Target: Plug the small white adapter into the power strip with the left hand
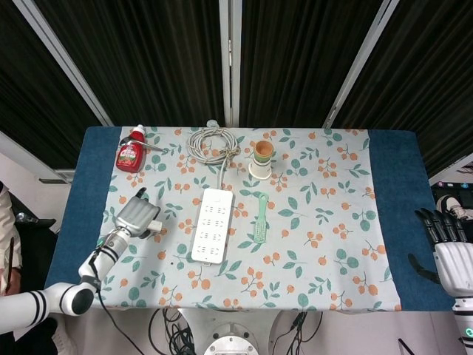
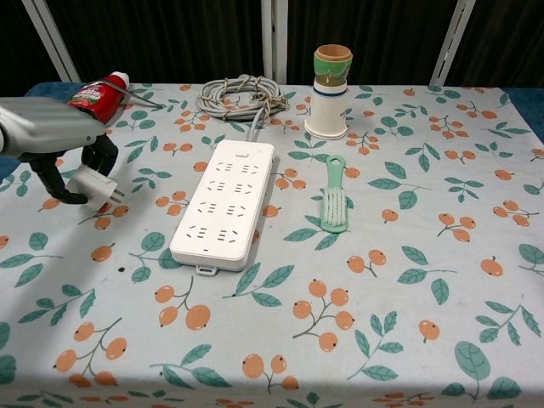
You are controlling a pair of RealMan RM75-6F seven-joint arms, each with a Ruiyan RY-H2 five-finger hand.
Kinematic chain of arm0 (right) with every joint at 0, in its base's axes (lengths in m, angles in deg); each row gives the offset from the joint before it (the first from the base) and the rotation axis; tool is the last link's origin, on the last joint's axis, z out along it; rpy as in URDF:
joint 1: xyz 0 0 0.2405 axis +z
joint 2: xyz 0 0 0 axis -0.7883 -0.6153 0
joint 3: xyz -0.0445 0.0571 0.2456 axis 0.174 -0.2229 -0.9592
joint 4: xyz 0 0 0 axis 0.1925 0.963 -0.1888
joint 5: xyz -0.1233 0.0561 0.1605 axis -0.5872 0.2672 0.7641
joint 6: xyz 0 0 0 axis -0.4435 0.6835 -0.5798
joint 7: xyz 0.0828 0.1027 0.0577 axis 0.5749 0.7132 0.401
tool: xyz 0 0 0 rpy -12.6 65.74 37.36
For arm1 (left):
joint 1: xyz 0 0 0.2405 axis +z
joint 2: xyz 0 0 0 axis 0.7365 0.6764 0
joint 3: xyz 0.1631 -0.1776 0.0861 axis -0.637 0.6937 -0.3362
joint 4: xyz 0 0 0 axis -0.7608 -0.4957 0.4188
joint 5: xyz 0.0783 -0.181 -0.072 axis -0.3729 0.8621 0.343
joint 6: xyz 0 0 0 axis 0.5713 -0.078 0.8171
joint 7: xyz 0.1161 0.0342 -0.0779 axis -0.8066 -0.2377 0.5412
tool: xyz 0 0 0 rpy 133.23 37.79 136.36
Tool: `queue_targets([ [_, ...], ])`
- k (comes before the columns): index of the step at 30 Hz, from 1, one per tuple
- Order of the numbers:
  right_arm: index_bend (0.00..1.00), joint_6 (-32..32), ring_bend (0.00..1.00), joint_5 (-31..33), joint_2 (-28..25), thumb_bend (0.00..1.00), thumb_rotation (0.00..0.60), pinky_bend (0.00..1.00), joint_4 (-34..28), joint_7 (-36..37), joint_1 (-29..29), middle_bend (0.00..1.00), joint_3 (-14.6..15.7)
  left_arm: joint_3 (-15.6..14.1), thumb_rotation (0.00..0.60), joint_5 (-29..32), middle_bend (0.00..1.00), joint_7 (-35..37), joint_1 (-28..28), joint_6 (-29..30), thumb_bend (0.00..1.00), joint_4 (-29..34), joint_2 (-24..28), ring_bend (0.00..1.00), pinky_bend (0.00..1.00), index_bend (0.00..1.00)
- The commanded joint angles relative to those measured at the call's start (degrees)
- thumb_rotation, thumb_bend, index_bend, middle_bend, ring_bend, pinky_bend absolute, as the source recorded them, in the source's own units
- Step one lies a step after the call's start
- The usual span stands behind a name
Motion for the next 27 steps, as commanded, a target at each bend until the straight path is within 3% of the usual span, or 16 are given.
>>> queue_targets([
  [1, 0.00, -0.3, 0.00, 0.1, 0.0, 0.22, 0.600, 0.00, 0.1, 0.2, 0.1, 0.07, 0.0, -0.6, 0.600, 1.6, 0.49, -1.2, -0.5, 1.0, 0.32, 0.9, -0.2, 0.34, 0.08, 0.48],
  [13, 0.00, -0.5, 0.00, 0.3, 0.2, 0.22, 0.600, 0.00, 0.6, 0.7, 0.2, 0.07, -0.1, -2.3, 0.600, 4.4, 0.43, -2.9, -1.9, 2.5, 0.30, 2.4, -0.7, 0.31, 0.07, 0.39],
  [20, 0.00, -0.5, 0.00, 0.3, 0.2, 0.22, 0.600, 0.00, 0.6, 0.6, 0.2, 0.07, -0.1, -3.2, 0.600, 5.6, 0.39, -3.0, -2.4, 3.0, 0.24, 3.4, -0.8, 0.29, 0.07, 0.35],
  [27, 0.00, -0.2, 0.00, 0.3, 0.1, 0.22, 0.600, 0.00, 0.5, 0.5, 0.1, 0.07, -0.2, -2.4, 0.600, 1.2, 0.36, 2.3, 0.3, 8.5, 0.17, 4.4, -0.8, 0.27, 0.07, 0.31],
])
